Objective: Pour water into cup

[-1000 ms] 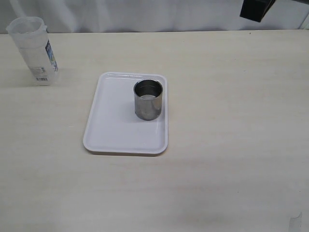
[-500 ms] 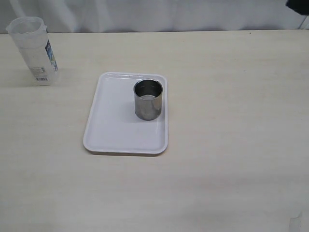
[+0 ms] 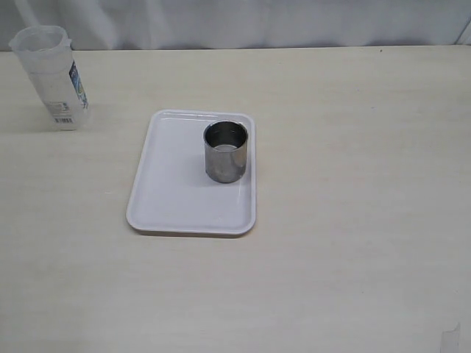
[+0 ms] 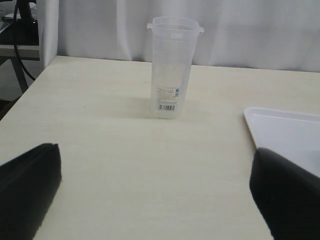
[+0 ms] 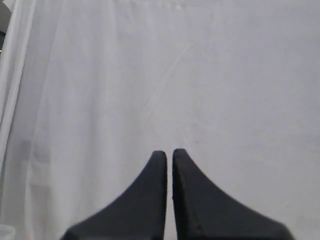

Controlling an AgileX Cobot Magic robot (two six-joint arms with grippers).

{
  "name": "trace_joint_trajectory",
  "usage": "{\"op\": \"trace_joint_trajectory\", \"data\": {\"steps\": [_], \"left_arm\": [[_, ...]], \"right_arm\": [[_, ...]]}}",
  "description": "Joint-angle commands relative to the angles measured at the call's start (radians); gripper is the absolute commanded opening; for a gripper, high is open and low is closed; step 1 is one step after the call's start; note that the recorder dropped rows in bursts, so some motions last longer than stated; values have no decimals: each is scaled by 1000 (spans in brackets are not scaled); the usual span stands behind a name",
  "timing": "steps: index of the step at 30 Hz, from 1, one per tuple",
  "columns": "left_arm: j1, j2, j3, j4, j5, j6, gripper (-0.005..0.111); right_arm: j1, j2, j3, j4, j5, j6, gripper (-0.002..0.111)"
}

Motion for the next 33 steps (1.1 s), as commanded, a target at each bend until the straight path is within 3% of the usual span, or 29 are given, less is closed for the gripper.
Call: {"op": "trace_joint_trajectory", "data": {"steps": [1, 15, 23, 33], "left_arm": [[1, -2, 2, -9, -11, -2, 96], [1, -2, 2, -9, -11, -2, 96], [1, -2, 2, -9, -11, -2, 96], [1, -2, 2, -9, -11, -2, 96]], "right_arm": [[-6, -135, 26, 9, 1, -71, 4], [-6, -228, 38, 9, -3, -144, 4], [-6, -327, 169, 270, -10, -387, 4], [-6, -363, 263, 276, -38, -417, 4]]}}
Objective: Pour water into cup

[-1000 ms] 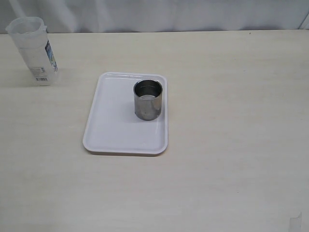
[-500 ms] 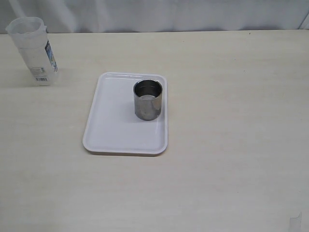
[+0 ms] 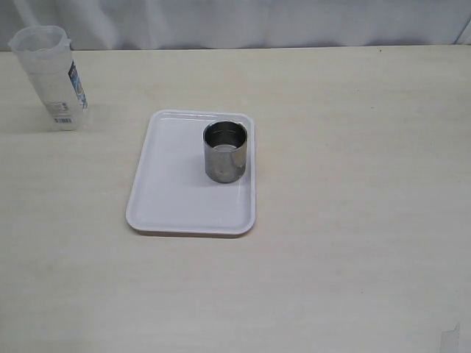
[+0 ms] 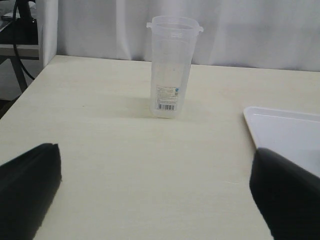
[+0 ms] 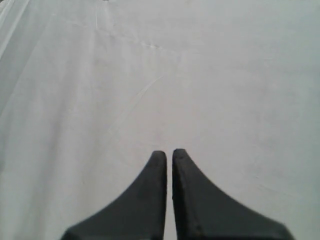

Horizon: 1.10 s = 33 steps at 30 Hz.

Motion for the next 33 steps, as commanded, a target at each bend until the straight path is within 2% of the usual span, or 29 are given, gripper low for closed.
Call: {"op": "trace_joint_trajectory", "data": {"steps": [1, 8, 20, 22, 33], "left_arm": [[1, -2, 2, -9, -14, -2, 96], [1, -2, 2, -9, -14, -2, 96], [1, -2, 2, -9, -14, -2, 96], [1, -2, 2, -9, -14, -2, 96], [1, -2, 2, -9, -14, -2, 96]], "right_arm": [[-6, -5, 22, 8, -22, -19, 4], [-83, -5, 23, 11, -18, -15, 4], [-85, -5, 99, 11, 15, -41, 4], [-85, -5, 99, 36, 128, -39, 4], [-85, -5, 99, 49, 416, -57, 4]]}}
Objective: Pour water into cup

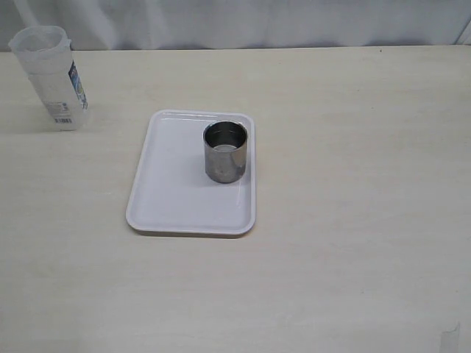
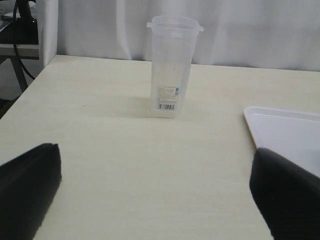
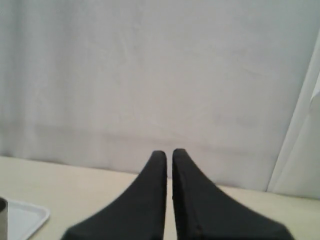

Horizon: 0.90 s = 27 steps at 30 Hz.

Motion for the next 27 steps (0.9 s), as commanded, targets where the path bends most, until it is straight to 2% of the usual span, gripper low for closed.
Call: {"op": "trace_joint_trajectory", "data": {"steps": [1, 12, 27], "left_arm": [[1, -2, 2, -9, -14, -2, 96], [1, -2, 2, -9, -14, -2, 96], [1, -2, 2, -9, -14, -2, 96]], "right_arm": [[-6, -5, 3, 9, 146, -13, 4], [-6, -5, 3, 16, 413, 44, 4], [-6, -5, 3, 16, 415, 58, 4]]}}
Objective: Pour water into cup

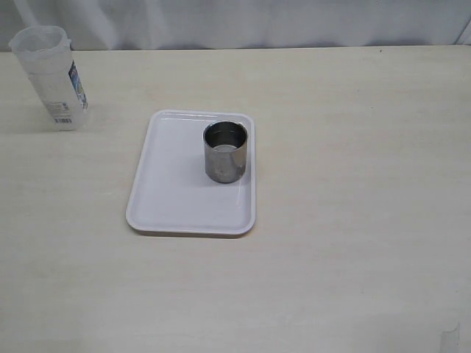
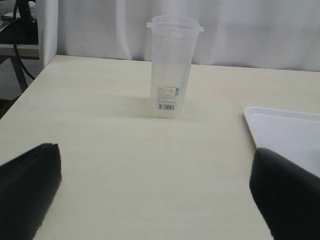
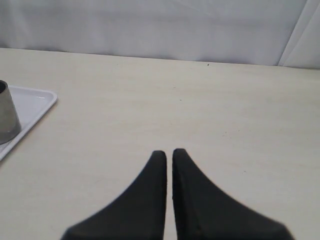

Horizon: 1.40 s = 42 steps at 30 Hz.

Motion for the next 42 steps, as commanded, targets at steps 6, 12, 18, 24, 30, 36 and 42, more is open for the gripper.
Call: {"op": "trace_joint_trajectory", "data": {"steps": [6, 12, 18, 24, 30, 36, 42], "left_arm": [[1, -2, 2, -9, -14, -2, 96], [1, -2, 2, -9, -14, -2, 96], [1, -2, 2, -9, -14, -2, 96], [1, -2, 2, -9, -14, -2, 96], [1, -2, 2, -9, -14, -2, 96], [1, -2, 2, -9, -14, -2, 96], [1, -2, 2, -9, -14, -2, 96]], "right_arm": [[-6, -5, 3, 5, 5, 4, 4], [-6, -5, 3, 5, 5, 4, 4], [-6, -5, 3, 12, 7, 4, 4], [-6, -5, 3, 17, 7, 4, 4], [-6, -5, 3, 20, 9, 4, 4], [-6, -5, 3, 20, 10, 4, 4], [-6, -5, 3, 20, 10, 4, 4]]}}
